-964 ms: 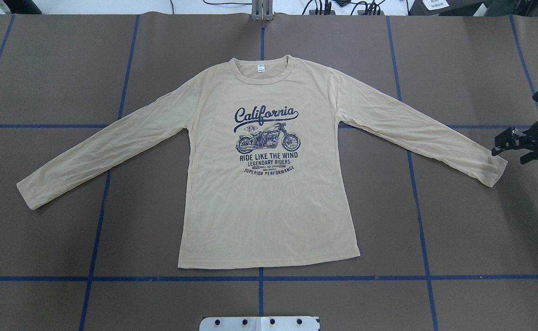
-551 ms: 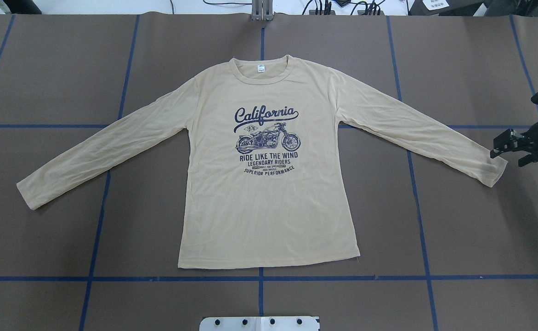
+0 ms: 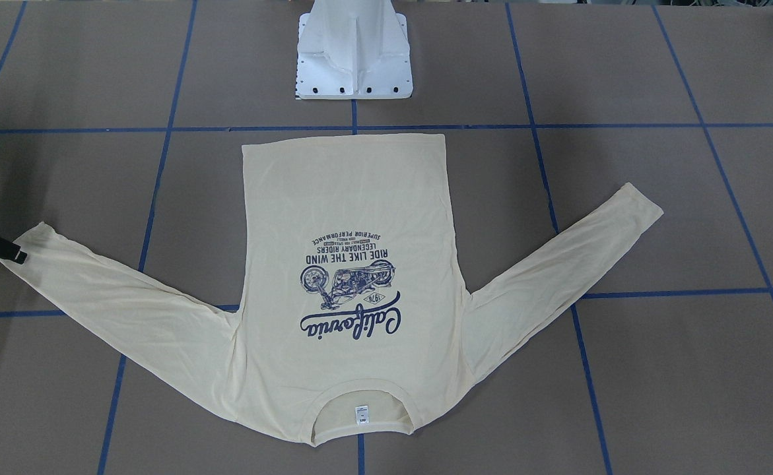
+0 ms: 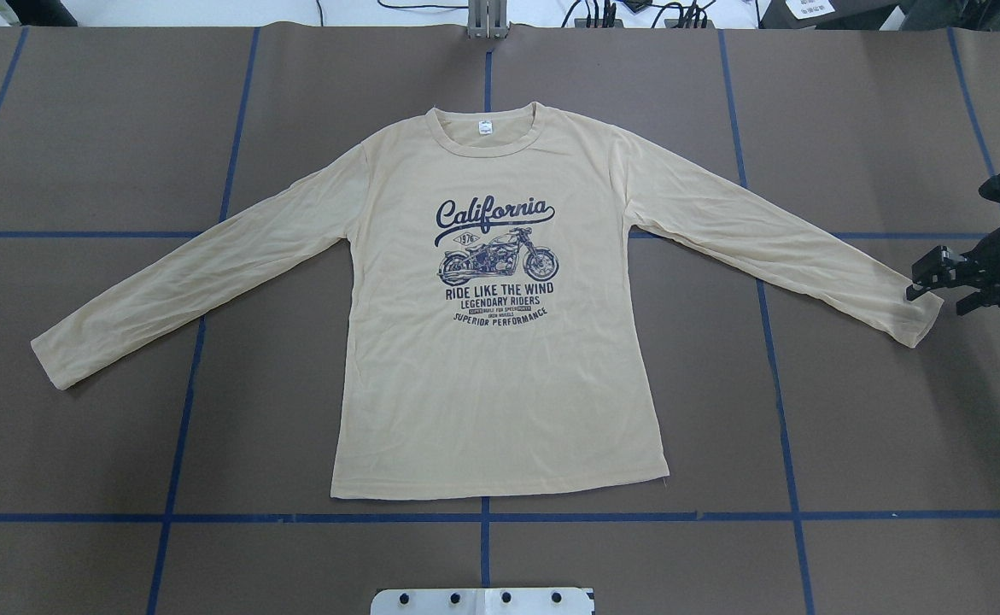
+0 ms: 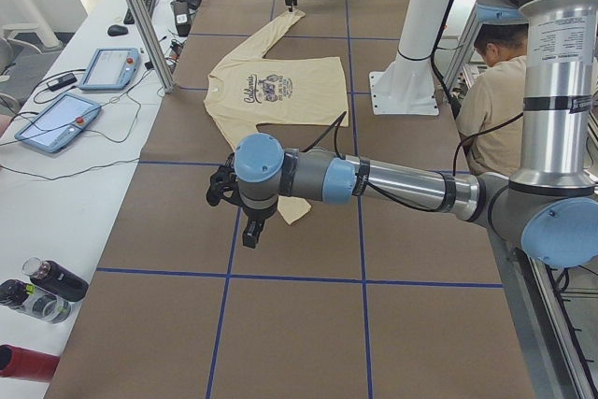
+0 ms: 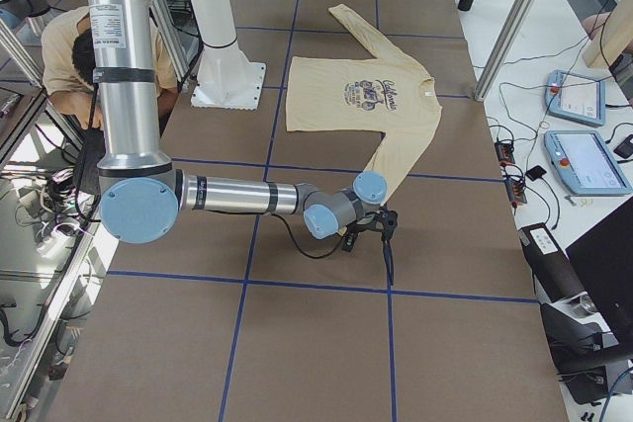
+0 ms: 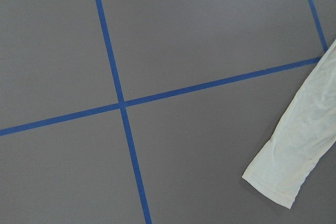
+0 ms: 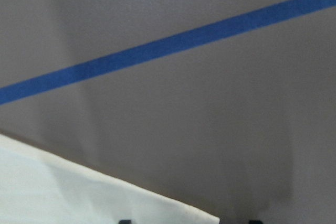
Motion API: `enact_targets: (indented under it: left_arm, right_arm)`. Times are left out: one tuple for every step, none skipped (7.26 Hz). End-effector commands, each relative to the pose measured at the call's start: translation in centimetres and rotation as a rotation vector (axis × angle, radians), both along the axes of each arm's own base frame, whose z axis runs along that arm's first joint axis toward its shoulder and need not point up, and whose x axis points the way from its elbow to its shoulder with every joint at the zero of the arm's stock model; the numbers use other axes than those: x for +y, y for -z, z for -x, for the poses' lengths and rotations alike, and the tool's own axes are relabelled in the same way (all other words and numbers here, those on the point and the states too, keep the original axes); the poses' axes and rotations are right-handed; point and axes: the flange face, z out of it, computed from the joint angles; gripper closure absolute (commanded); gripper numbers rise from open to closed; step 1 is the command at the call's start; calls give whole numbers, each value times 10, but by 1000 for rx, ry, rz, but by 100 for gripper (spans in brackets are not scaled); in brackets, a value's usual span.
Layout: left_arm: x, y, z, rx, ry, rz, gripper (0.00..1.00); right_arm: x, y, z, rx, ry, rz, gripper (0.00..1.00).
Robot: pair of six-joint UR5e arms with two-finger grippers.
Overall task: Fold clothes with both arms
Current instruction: 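Lower the right gripper to the cuff of the sleeve nearest it and grasp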
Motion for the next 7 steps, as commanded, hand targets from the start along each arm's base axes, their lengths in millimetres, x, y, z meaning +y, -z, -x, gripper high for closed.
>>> enact_targets:
  left_arm:
    - [0,0,0,0,0,0,0]
    - [0,0,0,0,0,0,0]
    - [0,0,0,0,0,0,0]
    - [0,1,0,0,0,-2,0]
    - [1,7,1,0,2,-13,0]
    - [2,8,1,-2,3,-14,0]
    - [2,10,1,-2,3,-19,0]
  right_arm:
    - [1,-4,2,2,4,7,37]
    - [1,-5,1,4,2,7,52]
    - [1,-5,0,4,2,9,65]
    - [1,-4,0,2,3,7,78]
    - [2,-5,0,2,3,7,95]
    - [3,-4,0,1,3,7,100]
    - [4,-1,-1,-3,2,3,100]
